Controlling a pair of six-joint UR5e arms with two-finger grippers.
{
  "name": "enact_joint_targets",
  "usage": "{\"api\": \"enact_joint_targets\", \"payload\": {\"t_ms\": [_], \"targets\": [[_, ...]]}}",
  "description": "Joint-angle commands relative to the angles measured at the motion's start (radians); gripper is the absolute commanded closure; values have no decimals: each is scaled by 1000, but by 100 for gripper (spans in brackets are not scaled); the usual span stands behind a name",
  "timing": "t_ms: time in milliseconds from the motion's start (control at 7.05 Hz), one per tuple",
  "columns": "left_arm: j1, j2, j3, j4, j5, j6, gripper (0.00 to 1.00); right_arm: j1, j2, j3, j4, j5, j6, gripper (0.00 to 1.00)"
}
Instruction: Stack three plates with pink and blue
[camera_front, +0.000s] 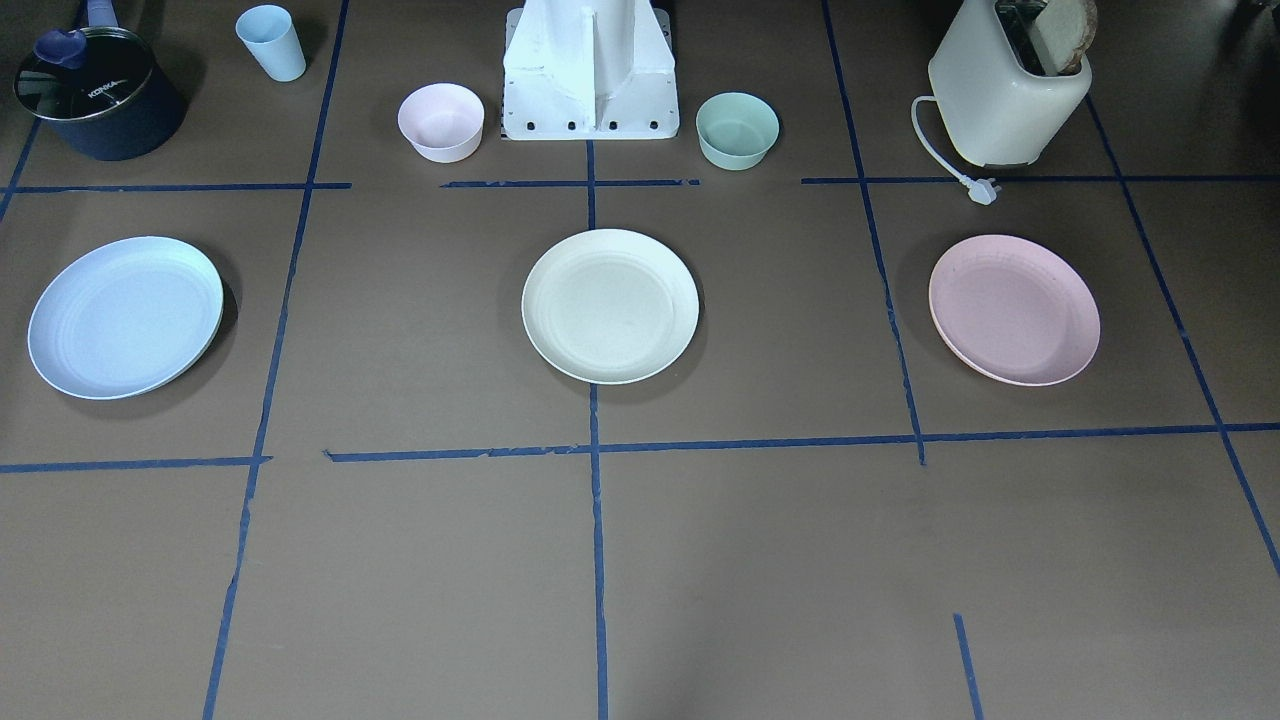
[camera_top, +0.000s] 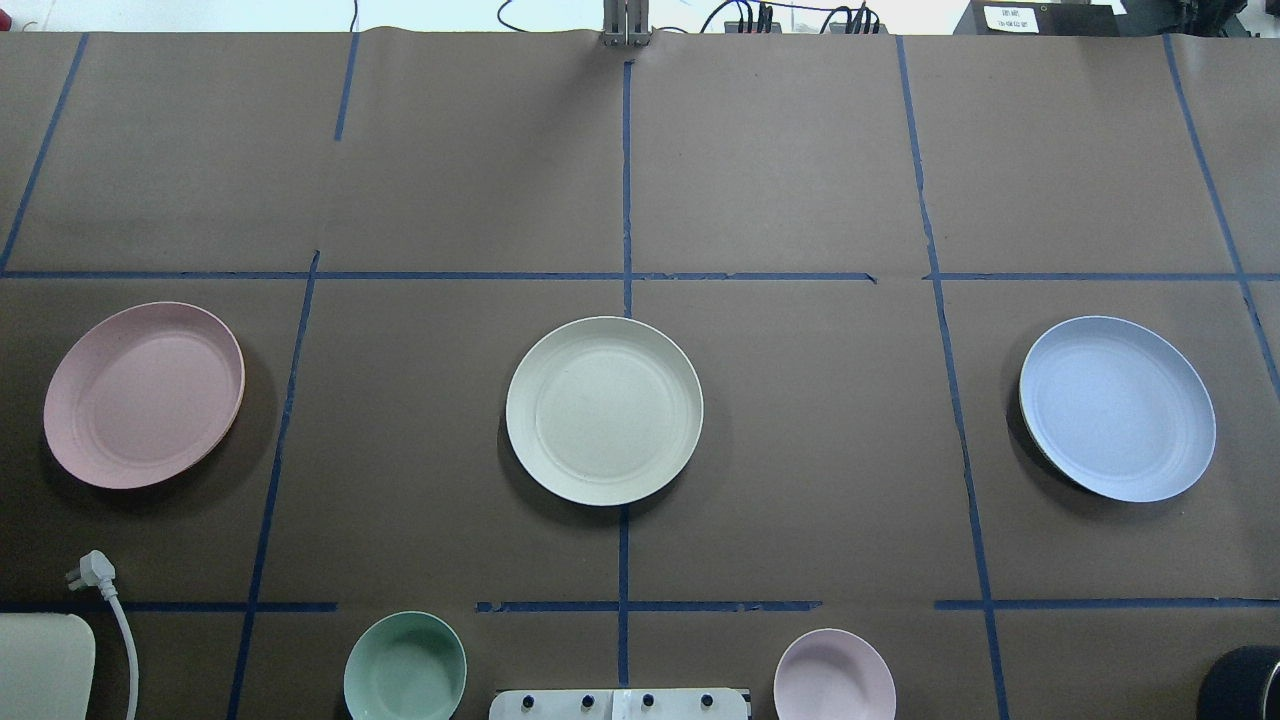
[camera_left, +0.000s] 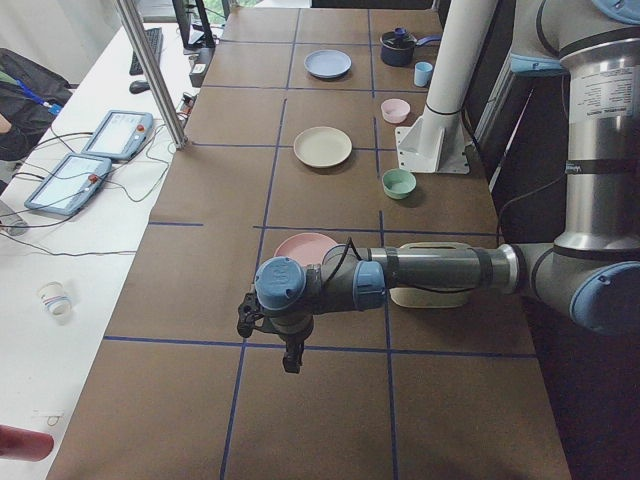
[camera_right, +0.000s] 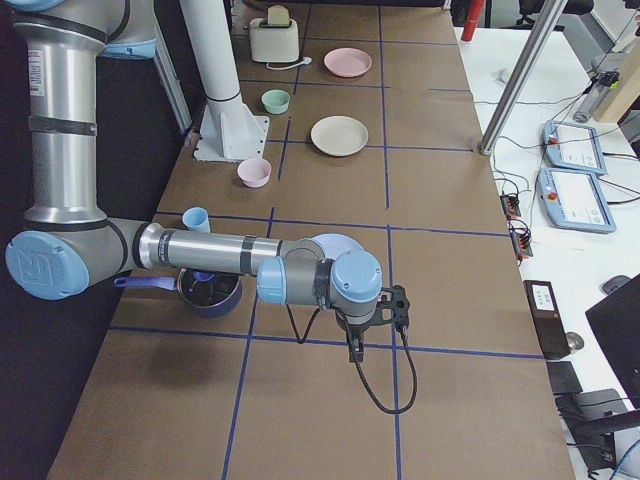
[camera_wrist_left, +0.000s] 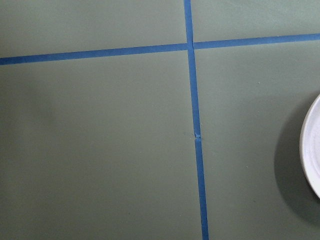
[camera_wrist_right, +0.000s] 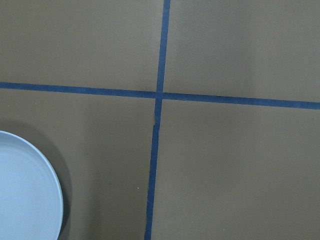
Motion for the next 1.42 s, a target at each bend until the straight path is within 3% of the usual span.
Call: {"api": "enact_joint_targets", "payload": {"t_ms": [0,142,284,567,709,993,1276], "targets": [[0,-1,-2,0,-2,0,0,-1,6,4,1,-1,4,0],[0,-1,-5,-2,-8,-8,0,-6,20,6,-1,-1,4,0],[8,-1,-43,-21,-8,-135,0,-4,41,17,-1,2,6,0],[116,51,-120,-183,-8,-411,0,-6,57,17,-2,5,9,0],[162,83,-120,-321,-8,-554,0,-6,57,14,-2,22,6,0],[378,112,-75,-644,10,-929,0,-7,46,5,-2,20,4,0],[536,111,14,-881,164,-1176,0,-7,46,5,-1,22,4,0]]}}
